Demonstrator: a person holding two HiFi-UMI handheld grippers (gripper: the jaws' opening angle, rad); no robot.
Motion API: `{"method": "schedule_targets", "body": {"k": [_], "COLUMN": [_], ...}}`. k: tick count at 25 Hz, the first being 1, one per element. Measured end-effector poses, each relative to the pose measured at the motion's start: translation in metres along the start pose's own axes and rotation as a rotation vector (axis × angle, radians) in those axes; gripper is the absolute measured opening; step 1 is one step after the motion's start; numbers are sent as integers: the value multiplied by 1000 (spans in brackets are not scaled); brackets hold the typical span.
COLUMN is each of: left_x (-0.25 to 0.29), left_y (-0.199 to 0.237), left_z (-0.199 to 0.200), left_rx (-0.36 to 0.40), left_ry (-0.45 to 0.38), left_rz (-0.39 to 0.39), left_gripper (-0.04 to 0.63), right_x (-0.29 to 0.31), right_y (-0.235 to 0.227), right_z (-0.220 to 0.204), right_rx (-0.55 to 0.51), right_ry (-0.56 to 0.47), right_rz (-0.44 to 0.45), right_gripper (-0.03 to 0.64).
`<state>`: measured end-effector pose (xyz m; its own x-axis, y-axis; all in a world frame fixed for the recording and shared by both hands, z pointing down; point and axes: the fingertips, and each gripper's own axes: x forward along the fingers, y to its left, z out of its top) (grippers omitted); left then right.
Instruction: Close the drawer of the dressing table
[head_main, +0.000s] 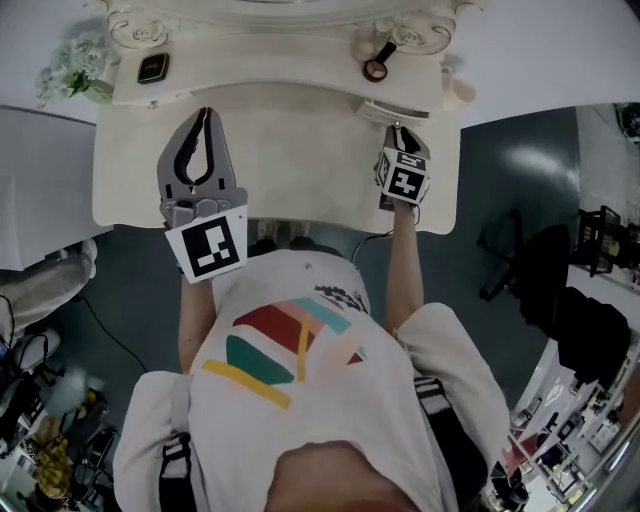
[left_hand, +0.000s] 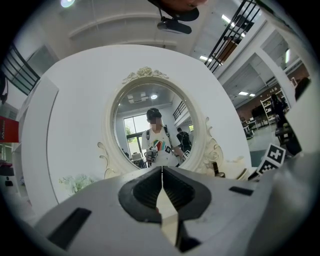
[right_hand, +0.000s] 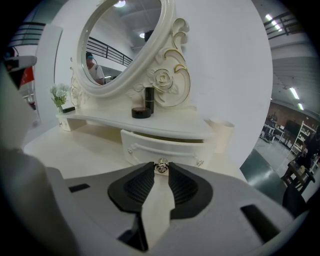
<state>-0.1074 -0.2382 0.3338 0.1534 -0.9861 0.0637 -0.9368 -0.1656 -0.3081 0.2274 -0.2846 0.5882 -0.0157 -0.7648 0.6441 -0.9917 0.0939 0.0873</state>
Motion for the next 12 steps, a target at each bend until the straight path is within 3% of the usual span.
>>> {"method": "schedule_targets", "body": {"k": [12], "left_x": [4], "left_y": [4], "left_z": [-3], "left_rx": [-13], "left_ry": [16], "left_rz": [6], "left_gripper": [8], "right_x": [8], "right_y": [0], "right_z": [1], "right_rx": [-4], "right_ry": [12], "right_rz": [-3], "right_gripper": [77]}}
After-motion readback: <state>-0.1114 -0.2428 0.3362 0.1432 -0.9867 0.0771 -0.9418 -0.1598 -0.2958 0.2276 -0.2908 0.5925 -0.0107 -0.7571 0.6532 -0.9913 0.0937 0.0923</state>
